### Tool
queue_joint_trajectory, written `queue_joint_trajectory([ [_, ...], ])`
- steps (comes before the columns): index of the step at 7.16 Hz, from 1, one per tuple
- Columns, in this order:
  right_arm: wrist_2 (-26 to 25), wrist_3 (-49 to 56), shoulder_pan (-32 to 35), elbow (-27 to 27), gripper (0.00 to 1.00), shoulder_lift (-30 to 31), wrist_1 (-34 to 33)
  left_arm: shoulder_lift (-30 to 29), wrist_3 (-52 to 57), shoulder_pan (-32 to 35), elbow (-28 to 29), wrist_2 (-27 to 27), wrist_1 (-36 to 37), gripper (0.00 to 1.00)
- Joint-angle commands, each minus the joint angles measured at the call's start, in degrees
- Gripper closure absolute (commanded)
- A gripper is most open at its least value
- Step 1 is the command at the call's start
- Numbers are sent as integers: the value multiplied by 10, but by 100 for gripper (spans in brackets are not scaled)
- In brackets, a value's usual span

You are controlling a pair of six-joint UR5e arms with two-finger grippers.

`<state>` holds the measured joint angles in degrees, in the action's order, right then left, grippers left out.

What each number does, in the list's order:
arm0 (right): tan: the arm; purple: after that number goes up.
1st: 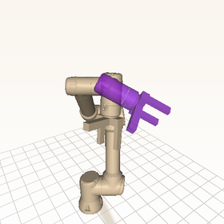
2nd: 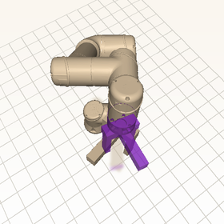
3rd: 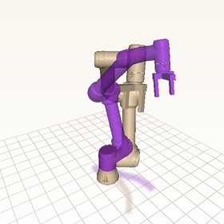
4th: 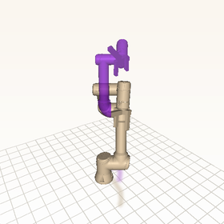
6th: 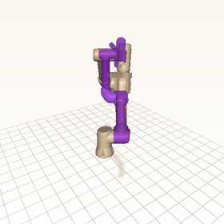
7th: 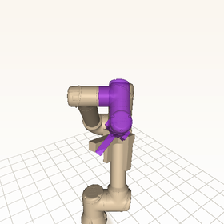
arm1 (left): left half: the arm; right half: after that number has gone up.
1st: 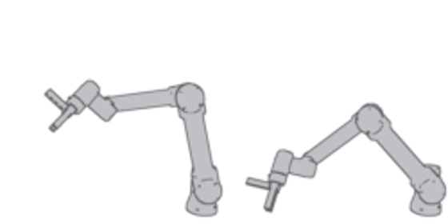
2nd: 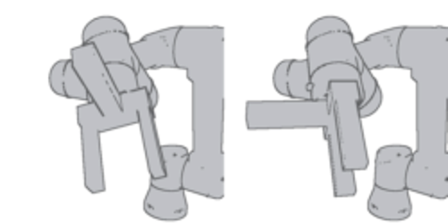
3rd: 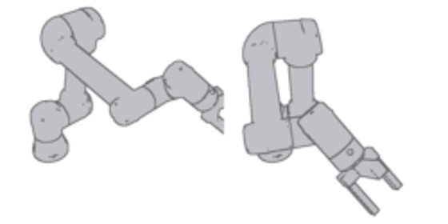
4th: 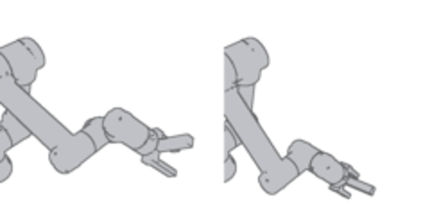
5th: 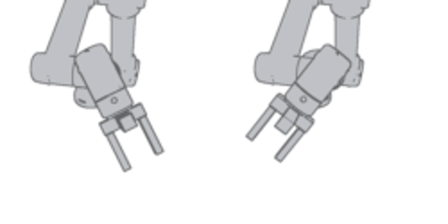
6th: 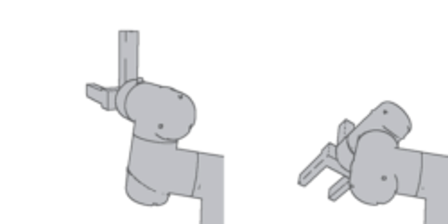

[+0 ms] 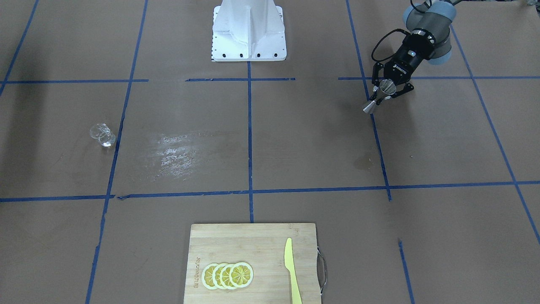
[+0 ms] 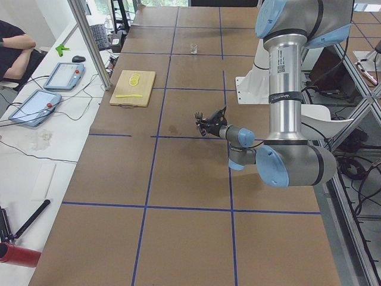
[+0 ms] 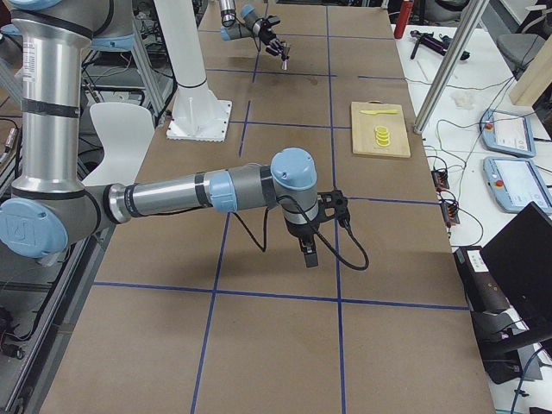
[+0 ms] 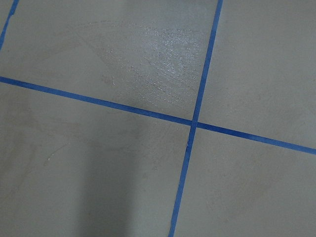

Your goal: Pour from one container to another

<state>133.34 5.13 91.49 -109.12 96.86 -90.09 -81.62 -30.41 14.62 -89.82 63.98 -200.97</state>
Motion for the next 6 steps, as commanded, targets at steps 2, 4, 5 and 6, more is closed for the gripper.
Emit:
queue_joint_trajectory([
  [2,0,-1,2,1,0,0,0,-64,125,117,6,215,-6,100],
  [4,1,-21,2,0,0,0,0,-77,148,126,6,248,21,100],
  [5,1,-21,2,0,0,0,0,-117,209,154,5,290,65,100],
  [6,0,-21,2,1,0,-1,0,-163,240,174,4,338,128,100],
])
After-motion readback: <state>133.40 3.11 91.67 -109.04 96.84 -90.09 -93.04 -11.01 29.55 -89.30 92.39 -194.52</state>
